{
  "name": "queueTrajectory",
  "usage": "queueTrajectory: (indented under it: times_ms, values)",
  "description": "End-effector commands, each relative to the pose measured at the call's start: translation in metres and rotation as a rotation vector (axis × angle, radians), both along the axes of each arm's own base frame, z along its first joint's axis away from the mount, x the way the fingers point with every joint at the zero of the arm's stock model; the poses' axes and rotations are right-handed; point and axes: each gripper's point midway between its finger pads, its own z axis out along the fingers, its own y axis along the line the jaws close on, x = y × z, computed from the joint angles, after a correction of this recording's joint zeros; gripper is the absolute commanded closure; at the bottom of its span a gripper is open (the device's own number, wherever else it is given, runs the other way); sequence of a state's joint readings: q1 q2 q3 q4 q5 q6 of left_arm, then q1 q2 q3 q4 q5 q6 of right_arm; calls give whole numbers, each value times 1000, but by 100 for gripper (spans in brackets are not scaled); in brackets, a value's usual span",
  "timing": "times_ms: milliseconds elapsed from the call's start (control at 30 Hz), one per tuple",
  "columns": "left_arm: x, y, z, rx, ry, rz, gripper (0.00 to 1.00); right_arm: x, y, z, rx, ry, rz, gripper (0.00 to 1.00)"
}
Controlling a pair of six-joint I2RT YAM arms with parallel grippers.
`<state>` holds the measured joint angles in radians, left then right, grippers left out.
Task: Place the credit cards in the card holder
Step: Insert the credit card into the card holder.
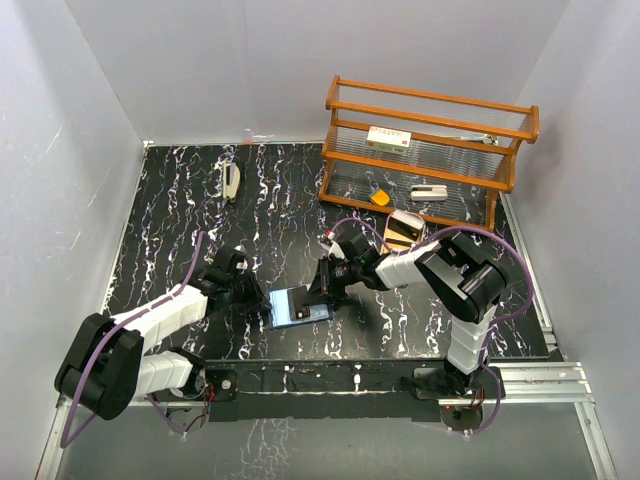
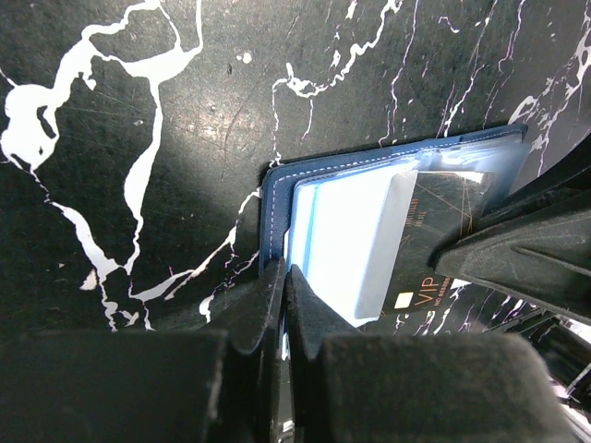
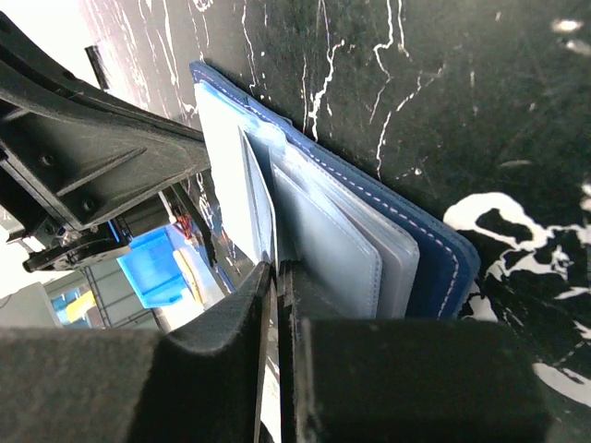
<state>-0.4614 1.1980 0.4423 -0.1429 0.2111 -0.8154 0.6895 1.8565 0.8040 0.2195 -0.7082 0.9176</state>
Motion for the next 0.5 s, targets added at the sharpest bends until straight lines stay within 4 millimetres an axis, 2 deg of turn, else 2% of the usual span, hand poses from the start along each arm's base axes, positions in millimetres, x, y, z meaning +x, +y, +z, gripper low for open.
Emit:
queueTrajectory:
  times_ms: [0,133,333,467]
  values:
    - [-22,4,-13,12,86,-14,100,7,7,-3,0,-37,-60,92]
    - [-19,4,-12,21,82,-21,100,6,4,-5,-39,-50,-52,82]
    - [-15,-1,-11,10,66,-53,100,20,-17,1,-203,-168,-71,73]
    - [-16,-4,-13,0,91,-66,100,20,-20,18,-204,-201,-71,71]
